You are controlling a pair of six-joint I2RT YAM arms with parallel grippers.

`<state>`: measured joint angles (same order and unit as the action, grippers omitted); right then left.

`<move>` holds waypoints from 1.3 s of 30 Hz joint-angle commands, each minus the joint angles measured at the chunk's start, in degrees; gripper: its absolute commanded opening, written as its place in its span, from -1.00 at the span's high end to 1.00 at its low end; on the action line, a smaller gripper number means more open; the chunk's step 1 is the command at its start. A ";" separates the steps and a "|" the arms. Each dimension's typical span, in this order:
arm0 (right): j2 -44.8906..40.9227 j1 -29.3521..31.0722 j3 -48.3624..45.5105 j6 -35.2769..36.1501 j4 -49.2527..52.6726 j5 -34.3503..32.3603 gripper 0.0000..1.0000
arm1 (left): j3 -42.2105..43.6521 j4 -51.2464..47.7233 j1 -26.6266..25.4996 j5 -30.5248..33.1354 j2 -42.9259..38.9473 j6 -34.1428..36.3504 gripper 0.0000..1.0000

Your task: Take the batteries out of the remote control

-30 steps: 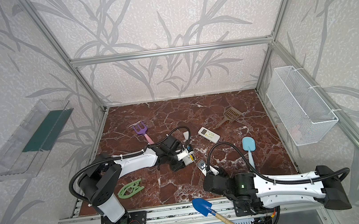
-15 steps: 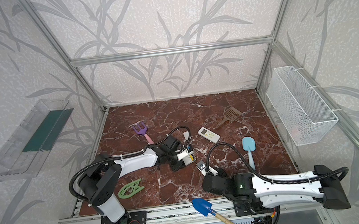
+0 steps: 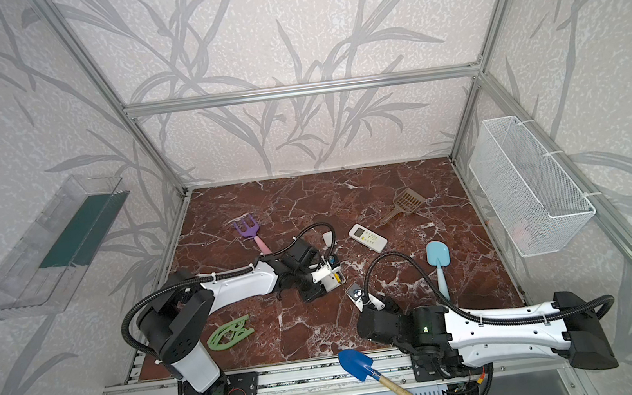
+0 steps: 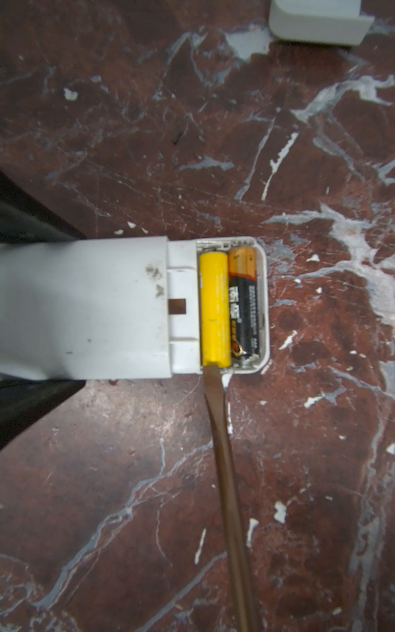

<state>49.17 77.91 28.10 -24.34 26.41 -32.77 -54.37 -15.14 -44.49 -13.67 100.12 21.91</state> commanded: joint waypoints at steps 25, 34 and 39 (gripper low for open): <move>1.34 0.32 -0.97 -0.73 -2.78 -1.48 1.00 | 0.99 -0.16 -0.32 -1.53 1.22 0.68 0.27; 1.84 0.31 -1.45 -1.89 -2.15 -2.28 1.00 | 1.24 -0.16 -0.30 -2.19 1.03 0.59 0.28; 1.58 0.36 -2.08 -2.80 -1.98 -2.73 1.00 | 1.37 -0.15 -0.25 -2.41 1.08 0.41 0.29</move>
<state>50.85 78.08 27.00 -25.89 25.87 -33.15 -54.28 -14.81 -44.49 -13.76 100.12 21.63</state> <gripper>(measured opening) 0.280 0.528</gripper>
